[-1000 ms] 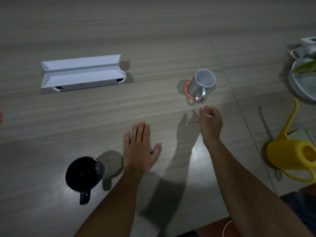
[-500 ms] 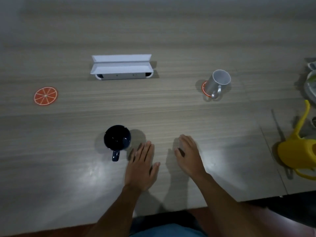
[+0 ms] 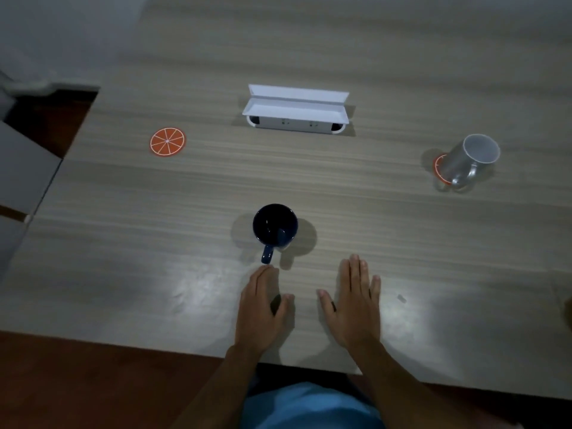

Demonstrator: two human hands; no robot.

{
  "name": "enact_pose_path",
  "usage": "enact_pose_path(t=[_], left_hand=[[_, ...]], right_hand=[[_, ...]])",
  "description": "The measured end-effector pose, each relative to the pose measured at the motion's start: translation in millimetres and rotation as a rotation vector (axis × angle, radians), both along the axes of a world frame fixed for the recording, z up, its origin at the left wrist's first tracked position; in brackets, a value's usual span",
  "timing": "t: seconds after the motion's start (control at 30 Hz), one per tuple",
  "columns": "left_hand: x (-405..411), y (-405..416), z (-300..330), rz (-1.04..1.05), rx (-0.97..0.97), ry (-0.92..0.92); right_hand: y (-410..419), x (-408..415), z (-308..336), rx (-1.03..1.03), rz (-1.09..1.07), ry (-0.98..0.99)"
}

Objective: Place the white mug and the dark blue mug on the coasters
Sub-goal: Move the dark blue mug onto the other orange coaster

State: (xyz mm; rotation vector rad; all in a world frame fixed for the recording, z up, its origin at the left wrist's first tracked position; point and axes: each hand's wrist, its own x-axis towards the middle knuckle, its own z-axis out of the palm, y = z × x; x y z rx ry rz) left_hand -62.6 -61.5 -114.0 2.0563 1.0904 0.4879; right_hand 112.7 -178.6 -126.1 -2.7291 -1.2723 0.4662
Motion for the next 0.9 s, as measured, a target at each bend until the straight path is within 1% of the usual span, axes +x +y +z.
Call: enact_pose_path(t=[0.17,0.27,0.43,0.5,0.6,0.67,0.73,0.9], left_hand=[[6.0,14.4,14.1,0.224,-0.171,-0.217],[13.7,26.9,25.6,0.314,-0.258,-0.295],[26.1,35.4,44.6,0.347,-0.296,-0.333],[27.2,38.6,48.2,0.363,-0.349,-0.311],[26.2,41.2,46.7,0.326,-0.423,-0.267],[25.9,40.3,45.2,0.305,-0.509,-0.267],[24.6,40.4,45.5,0.3,-0.581,-0.287],[11.9,54.8,46.8,0.347,-0.591,-0.412]], right_hand=[[-1.7,-0.7,-3.1,-0.012,0.001,-0.023],[-1.9,-0.8,-3.8,-0.012,0.006,-0.021],[-0.7,-1.2,1.3,-0.026,0.008,0.006],[0.8,-2.2,4.1,-0.042,0.015,0.016],[1.2,-1.8,6.5,-0.061,0.018,0.021],[1.1,-2.0,7.5,-0.061,0.015,0.03],[3.1,-4.1,8.3,-0.069,0.004,0.062],[17.6,-8.2,14.4,-0.029,-0.051,0.141]])
